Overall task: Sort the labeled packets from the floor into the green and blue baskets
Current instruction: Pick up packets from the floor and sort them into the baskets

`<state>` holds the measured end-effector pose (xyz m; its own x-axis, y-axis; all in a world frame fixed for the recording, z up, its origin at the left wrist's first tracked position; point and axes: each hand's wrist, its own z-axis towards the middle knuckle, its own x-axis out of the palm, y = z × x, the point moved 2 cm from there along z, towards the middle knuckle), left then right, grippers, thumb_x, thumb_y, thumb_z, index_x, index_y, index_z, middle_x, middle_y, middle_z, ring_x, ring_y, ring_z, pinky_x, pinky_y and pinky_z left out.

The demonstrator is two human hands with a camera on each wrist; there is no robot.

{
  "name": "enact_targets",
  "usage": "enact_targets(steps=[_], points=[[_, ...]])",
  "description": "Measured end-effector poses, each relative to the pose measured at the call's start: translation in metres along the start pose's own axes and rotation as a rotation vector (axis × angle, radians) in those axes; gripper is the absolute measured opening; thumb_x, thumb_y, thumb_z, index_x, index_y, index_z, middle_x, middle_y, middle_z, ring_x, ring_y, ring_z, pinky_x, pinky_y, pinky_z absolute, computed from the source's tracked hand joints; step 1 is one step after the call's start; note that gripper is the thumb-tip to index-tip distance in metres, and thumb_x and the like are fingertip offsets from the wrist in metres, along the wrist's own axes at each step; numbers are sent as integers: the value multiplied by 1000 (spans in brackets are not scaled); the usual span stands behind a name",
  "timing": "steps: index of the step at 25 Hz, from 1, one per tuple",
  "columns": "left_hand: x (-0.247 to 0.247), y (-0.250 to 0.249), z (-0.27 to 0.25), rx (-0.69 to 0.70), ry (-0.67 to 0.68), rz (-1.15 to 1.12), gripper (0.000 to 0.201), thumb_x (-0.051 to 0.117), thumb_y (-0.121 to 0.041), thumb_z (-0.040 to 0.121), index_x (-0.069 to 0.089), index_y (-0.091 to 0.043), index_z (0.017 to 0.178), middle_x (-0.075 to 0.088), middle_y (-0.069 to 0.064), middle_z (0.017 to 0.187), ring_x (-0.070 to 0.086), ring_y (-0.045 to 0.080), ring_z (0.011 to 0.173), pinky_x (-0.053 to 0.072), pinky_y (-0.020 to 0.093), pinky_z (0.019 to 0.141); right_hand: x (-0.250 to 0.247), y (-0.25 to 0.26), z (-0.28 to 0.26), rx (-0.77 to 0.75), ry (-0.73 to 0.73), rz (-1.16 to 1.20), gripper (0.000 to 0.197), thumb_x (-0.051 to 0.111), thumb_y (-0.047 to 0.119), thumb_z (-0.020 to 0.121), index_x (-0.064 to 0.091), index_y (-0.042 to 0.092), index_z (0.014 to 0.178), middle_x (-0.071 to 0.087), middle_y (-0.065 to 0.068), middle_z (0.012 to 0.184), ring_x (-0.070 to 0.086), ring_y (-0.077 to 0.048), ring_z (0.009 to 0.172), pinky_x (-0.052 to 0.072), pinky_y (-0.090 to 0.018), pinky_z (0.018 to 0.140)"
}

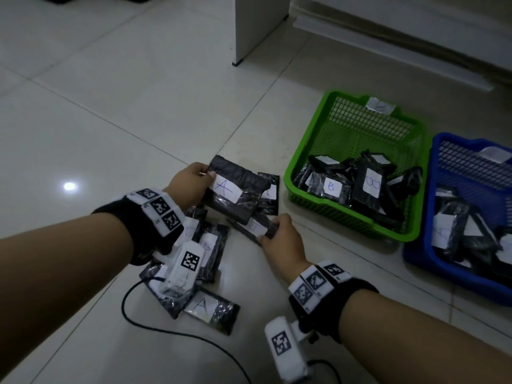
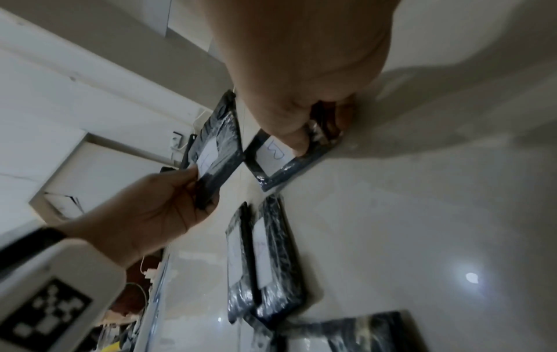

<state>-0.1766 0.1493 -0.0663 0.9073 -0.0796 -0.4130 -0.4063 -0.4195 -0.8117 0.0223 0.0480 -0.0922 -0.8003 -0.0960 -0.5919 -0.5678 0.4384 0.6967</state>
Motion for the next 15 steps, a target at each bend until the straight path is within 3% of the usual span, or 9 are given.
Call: enact_targets(steps=[2,5,10,13,15], points=[[4,-10,-4,16,-13,-58,20,56,-33,88,63,-19,100,68,16,105,65,35,99,52,51,91,-20,3,0,9,30,79,33,68,15,83,46,15,107,58,-2,99,53,-15,87,38,-21,72],[11,-31,-11,50,-18,-185,16,54,-24,91,63,-14,100,66,12,98,63,28,90,50,51,95,-55,8,-8,-1,75,131,32,68,16,83,45,19,104,58,2,95,57,-14,86,49,-28,71],[32,-83,-26,96,85,-317,24,50,-17,94,59,-12,116,65,19,110,61,27,92,51,50,94,-141,19,-11,-62,182,95,23,64,7,86,47,13,100,59,-11,90,61,-20,69,58,-32,57],[48,-128,-36,155,118,-278,26,50,-15,95,54,-20,121,62,13,98,58,25,87,52,46,88,-209,23,-1,-87,144,-22,29,65,10,86,48,12,110,63,-10,92,64,-23,74,58,-37,65],[63,-159,-40,202,164,-236,30,48,-12,96,51,-22,124,60,11,88,57,24,81,52,43,85,-245,16,4,-85,69,-6,30,64,10,87,46,15,112,60,-8,88,59,-19,68,53,-30,58]])
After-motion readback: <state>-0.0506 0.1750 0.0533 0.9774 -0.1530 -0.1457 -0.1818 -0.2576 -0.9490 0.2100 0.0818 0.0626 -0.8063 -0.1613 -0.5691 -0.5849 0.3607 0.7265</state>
